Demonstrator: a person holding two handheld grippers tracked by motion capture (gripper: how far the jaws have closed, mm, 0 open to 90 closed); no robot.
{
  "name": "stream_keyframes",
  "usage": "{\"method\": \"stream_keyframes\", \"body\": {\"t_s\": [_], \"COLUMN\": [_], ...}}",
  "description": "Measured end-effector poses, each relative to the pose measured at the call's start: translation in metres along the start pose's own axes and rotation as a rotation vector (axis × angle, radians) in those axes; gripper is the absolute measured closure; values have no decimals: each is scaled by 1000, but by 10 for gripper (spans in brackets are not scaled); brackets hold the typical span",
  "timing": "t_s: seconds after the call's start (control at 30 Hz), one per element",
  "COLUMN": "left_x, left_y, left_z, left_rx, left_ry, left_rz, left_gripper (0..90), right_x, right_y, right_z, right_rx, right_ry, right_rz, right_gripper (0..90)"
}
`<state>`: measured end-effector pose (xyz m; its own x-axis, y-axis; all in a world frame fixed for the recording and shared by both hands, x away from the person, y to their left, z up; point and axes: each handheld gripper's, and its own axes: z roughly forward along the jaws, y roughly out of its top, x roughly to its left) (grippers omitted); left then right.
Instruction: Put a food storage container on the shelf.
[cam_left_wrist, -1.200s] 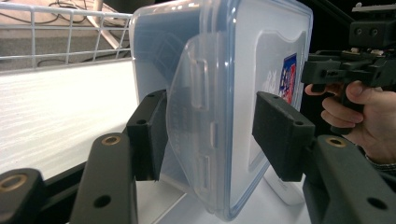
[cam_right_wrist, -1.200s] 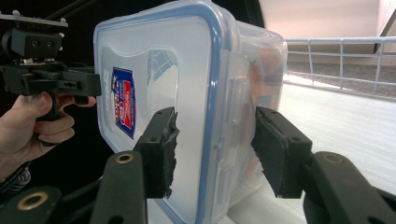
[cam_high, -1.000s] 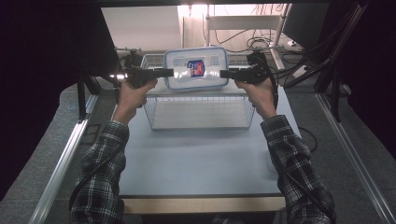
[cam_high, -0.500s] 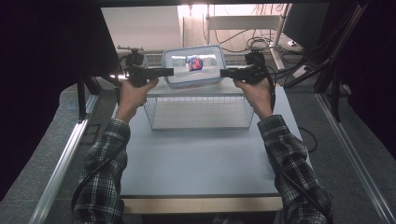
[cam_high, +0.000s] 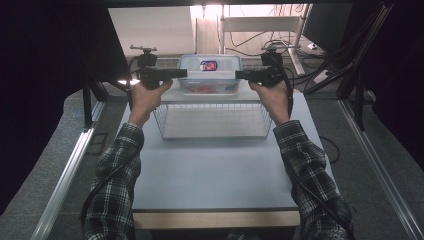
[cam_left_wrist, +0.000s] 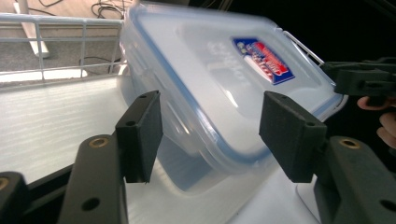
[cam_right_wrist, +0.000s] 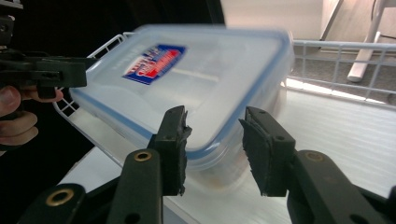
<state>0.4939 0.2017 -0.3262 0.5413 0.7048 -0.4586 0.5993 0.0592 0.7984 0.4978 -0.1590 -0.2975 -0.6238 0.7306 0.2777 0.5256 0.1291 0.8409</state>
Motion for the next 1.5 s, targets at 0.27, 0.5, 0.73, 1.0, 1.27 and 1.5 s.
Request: {"method": "stream_keyframes", "body": {"t_s": [0.27,0.5,0.73,1.0,1.27,1.5], "left_x": [-6,-18,-29,-40,-50,-56], "left_y": [-2,-10,-33,-60,-85,-111], "left_z": [-7,-24,-32,-40,-47,-51], "left_rx": [-26,-52,-20,1,4,11], "left_ry": [52,48,69,46,29,33], "left_rz": [85,177,306,355,383,399], "left_gripper": [399,301,206,155,107,64], "right_x": [-1,3,3,5,12,18], "right_y": [-2,-9,-24,-42,-61,-78], "right_z": [-2,-11,-19,-26,-31,-39], "right_rx": [-20,-57,-57,-65,-53,-62], "right_ry": [6,12,30,19,15,37], "right_rz": [-26,-113,-142,-197,-262,-281], "right_gripper": [585,456,326,247,198,134]}}
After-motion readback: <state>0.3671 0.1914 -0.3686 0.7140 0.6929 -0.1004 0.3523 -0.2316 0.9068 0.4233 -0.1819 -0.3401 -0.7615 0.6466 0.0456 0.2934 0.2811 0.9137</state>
